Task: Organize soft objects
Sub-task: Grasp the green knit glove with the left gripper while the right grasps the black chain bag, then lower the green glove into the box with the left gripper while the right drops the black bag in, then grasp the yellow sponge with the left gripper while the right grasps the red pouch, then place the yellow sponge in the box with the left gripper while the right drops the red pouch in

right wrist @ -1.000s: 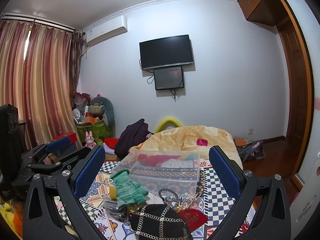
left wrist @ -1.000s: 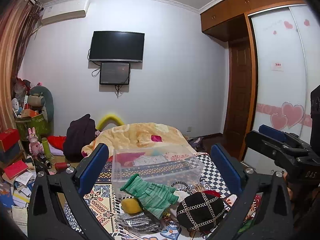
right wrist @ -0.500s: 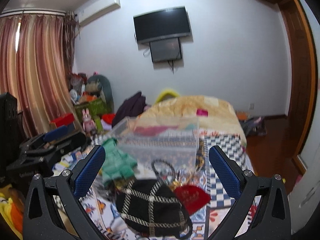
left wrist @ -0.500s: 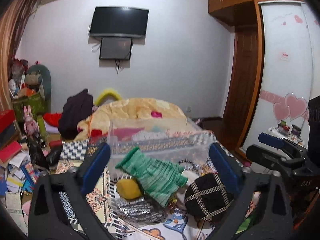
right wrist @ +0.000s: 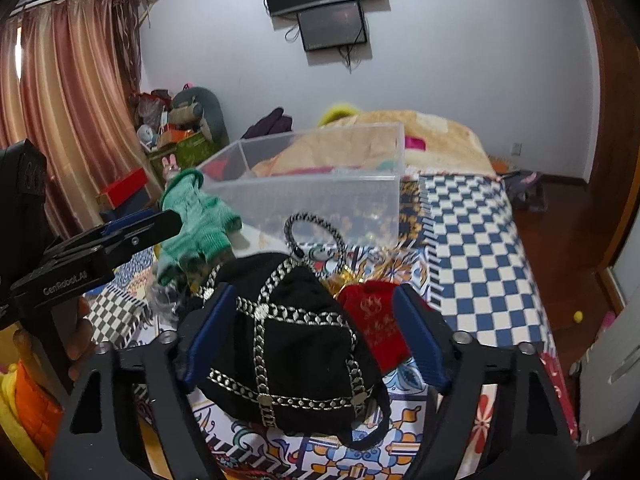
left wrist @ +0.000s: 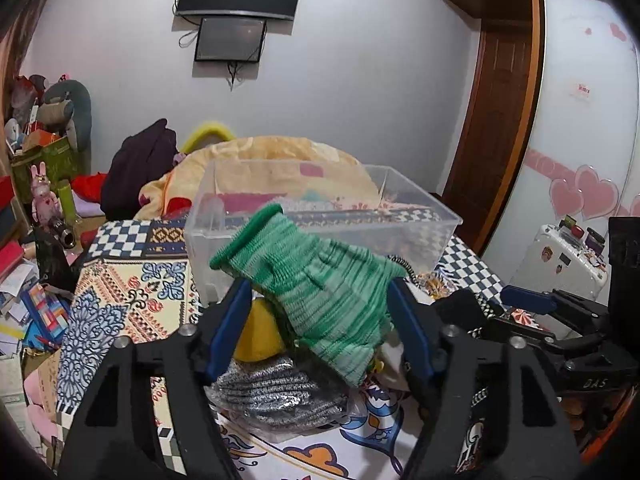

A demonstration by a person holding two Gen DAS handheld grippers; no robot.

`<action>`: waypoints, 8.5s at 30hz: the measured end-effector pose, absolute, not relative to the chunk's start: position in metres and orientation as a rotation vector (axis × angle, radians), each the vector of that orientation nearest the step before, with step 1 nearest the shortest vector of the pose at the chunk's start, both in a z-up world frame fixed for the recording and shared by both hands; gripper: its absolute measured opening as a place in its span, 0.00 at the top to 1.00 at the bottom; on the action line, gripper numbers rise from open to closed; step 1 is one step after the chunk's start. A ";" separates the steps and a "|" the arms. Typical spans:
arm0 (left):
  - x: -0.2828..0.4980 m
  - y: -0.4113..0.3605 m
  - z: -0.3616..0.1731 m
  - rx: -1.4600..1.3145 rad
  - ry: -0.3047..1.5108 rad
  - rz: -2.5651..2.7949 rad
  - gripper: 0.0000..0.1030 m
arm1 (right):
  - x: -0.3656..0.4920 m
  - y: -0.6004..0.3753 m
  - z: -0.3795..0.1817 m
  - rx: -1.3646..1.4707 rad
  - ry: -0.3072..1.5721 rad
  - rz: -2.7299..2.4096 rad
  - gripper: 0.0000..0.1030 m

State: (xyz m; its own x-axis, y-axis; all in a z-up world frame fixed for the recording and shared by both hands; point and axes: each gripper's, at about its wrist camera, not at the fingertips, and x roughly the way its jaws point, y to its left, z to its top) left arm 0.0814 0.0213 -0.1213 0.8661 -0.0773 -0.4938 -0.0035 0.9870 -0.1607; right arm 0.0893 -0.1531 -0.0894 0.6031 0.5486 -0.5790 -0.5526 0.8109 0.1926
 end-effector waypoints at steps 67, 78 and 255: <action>0.042 0.033 -0.166 -0.115 0.703 -0.047 0.78 | 0.091 -0.164 -0.017 0.080 0.427 0.642 0.80; 0.039 0.037 -0.104 -0.080 0.558 -0.058 0.89 | 0.114 -0.161 -0.005 0.090 0.409 0.638 0.80; 0.126 0.063 -0.082 -0.042 0.466 0.048 0.62 | 0.137 -0.139 0.013 0.030 0.340 0.560 0.94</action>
